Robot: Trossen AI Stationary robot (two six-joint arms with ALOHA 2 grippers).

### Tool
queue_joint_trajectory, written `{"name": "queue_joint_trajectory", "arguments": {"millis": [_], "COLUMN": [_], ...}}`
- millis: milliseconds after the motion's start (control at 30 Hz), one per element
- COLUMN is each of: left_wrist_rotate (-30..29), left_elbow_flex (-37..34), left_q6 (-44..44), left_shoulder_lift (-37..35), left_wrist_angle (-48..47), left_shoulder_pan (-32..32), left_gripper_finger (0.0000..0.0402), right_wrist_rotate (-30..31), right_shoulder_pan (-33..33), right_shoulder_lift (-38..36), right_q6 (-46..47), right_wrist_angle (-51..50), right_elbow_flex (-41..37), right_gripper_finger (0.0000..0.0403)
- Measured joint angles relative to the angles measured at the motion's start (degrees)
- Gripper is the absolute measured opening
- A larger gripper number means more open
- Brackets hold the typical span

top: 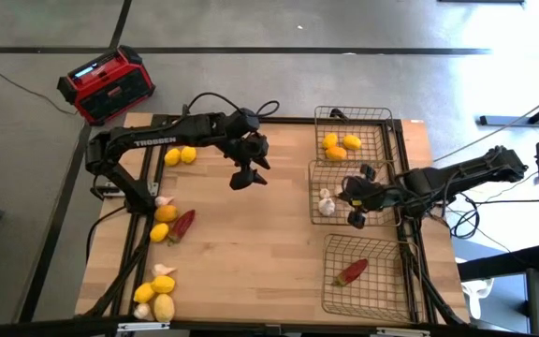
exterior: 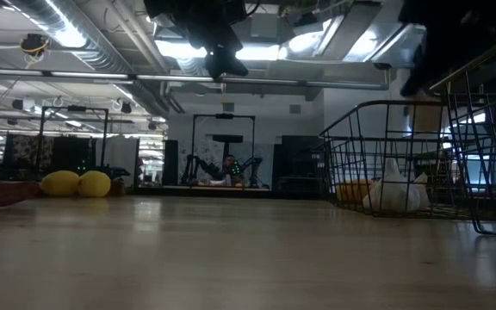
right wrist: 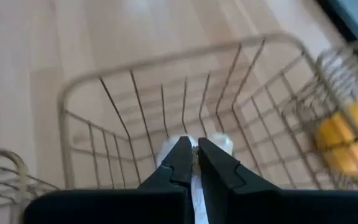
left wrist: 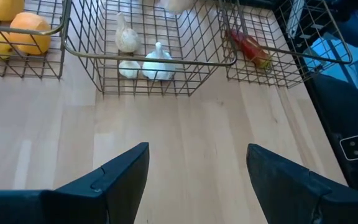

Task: Sort produce into baskets
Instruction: Put the white garlic into the middle wire basket

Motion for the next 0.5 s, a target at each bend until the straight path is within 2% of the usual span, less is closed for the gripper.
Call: {"name": "queue_joint_trajectory", "arguments": {"millis": [267, 400, 500], "left_wrist_rotate": [0.0, 0.0, 0.0], "left_elbow_flex": [0.0, 0.0, 0.0], "left_q6": [0.0, 0.0, 0.1], "left_shoulder_lift": [0.0, 0.0, 0.0], "left_wrist_angle": [0.5, 0.4, 0.4], "left_shoulder_pan": [0.0, 0.0, 0.0], "left_gripper_finger": [0.0265, 0.0265, 0.0265], "right_wrist_rotate": [-0.6, -3.7, -8.3], "right_shoulder_pan": [-3.1, -7.4, -10.6], "right_shoulder_lift": [-2.2, -4.6, -6.1], "right_q6": [3.5, 3.3, 1.9], "right_wrist_angle": [0.4, 2.0, 5.8], "right_elbow_flex": [-4.5, -7.6, -10.5], "right_gripper_finger": [0.0017, 0.0017, 0.0017]}}
